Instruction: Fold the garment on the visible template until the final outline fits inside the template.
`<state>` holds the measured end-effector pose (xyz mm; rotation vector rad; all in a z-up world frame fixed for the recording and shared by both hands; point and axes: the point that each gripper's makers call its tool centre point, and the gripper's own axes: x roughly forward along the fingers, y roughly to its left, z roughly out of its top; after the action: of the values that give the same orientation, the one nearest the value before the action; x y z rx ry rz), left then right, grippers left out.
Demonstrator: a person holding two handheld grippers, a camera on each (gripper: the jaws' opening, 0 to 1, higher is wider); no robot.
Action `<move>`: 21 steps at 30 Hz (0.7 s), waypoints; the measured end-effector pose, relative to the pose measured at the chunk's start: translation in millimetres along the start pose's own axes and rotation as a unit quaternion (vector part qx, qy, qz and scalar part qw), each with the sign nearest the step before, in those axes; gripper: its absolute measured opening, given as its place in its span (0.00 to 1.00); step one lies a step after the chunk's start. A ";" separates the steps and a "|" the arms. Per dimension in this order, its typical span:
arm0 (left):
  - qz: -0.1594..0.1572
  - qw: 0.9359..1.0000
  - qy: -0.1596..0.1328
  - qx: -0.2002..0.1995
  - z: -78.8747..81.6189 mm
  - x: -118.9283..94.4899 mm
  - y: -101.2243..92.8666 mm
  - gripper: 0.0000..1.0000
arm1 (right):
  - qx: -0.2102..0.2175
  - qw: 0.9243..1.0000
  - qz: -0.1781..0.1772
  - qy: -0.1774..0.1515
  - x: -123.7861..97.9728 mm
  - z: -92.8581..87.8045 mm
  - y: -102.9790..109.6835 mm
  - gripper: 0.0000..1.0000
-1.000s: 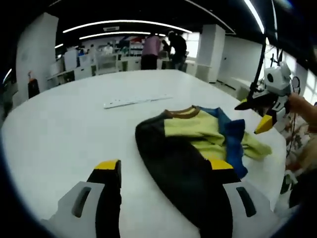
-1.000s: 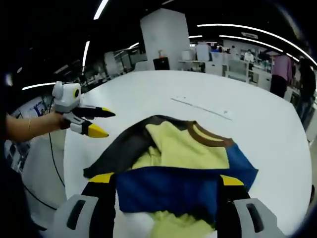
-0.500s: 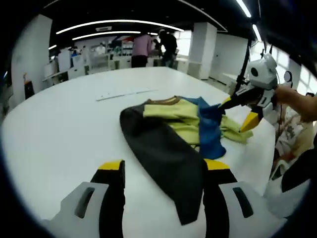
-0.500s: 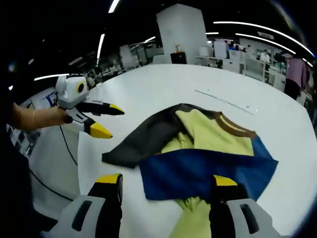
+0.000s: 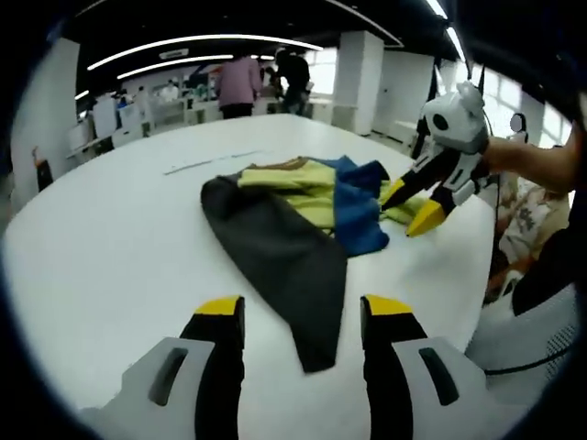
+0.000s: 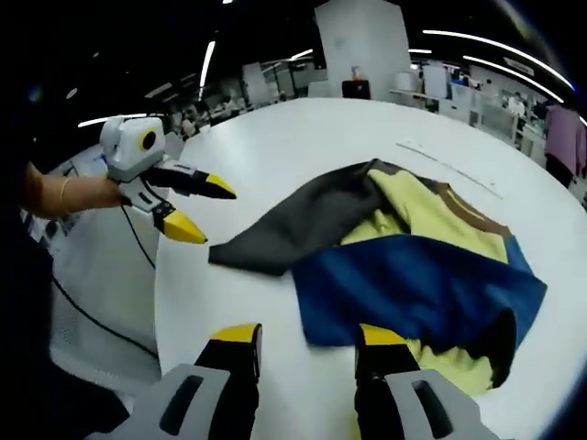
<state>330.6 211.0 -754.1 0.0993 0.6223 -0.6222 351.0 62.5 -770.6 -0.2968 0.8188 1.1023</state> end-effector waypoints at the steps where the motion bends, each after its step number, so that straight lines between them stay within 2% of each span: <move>1: -0.005 1.000 0.004 -0.003 -3.0 -0.2 -2.9 0.44 | -0.003 1.000 -0.001 0.000 2.8 -1.9 0.7 0.33; 3: -0.015 1.000 0.007 -0.007 -6.5 -0.6 -7.8 0.42 | -0.007 1.000 -0.004 0.005 6.7 -5.8 1.6 0.30; 9: -0.015 1.000 0.025 -0.003 -19.6 -0.4 -10.0 0.35 | -0.040 0.999 -0.016 0.012 14.4 -9.3 1.7 0.24; 15: -0.017 0.999 0.035 0.003 -26.0 -0.9 -13.7 0.30 | -0.059 0.998 -0.022 0.008 21.5 -3.9 1.5 0.21; 21: -0.019 0.999 0.047 0.005 -34.1 2.0 -17.3 0.25 | -0.071 0.997 -0.026 0.019 31.8 -5.5 0.0 0.18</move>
<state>304.4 205.0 -781.3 0.1267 0.7143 -0.6594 355.0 80.5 -797.0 -0.4579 0.7635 1.1116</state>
